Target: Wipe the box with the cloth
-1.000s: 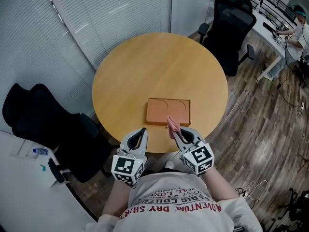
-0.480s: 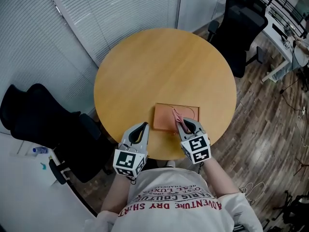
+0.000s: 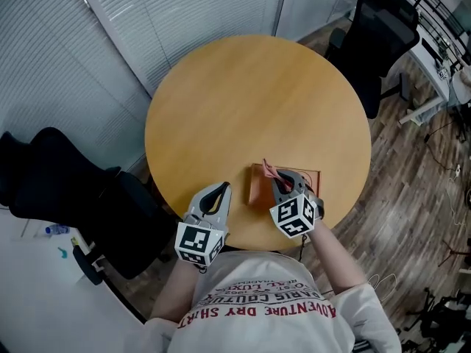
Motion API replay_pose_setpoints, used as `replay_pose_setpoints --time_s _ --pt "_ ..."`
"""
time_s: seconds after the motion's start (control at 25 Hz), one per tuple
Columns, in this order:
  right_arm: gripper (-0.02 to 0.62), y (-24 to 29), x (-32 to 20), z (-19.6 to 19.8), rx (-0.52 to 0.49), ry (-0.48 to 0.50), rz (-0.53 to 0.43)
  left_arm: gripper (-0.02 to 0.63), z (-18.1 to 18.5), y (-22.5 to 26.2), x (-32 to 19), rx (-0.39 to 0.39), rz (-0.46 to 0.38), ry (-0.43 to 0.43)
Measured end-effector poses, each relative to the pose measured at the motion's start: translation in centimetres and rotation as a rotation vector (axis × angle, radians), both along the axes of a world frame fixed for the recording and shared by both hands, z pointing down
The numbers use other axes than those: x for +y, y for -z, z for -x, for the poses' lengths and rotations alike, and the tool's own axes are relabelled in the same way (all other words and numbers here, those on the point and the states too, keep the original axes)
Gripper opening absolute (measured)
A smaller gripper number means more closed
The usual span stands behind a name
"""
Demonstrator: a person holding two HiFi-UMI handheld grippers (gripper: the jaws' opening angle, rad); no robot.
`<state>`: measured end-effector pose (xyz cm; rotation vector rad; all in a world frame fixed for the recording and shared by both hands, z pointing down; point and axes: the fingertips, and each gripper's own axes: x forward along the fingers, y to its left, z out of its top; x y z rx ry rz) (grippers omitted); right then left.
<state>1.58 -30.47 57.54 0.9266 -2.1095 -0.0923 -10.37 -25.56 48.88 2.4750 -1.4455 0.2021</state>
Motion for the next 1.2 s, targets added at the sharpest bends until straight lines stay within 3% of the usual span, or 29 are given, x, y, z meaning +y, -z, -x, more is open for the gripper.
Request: replay_pose_setpoints --time_s 0.28,0.52,1.2 --pt "0.034 -5.0 -1.0 1.4 0.288 0.134 0.049 0.009 1.6 -1.4 -1.7 0.033 0.027 0.013" --pt "0.033 -7.6 -1.1 1.7 0.507 0.263 0.02 0.009 2.8 -2.0 -2.1 0.021 0.034 0.035" --pt "0.031 -8.7 2.9 2.1 0.593 0.424 0.203 0.009 3.1 -3.7 0.5 -0.008 0.089 0.052"
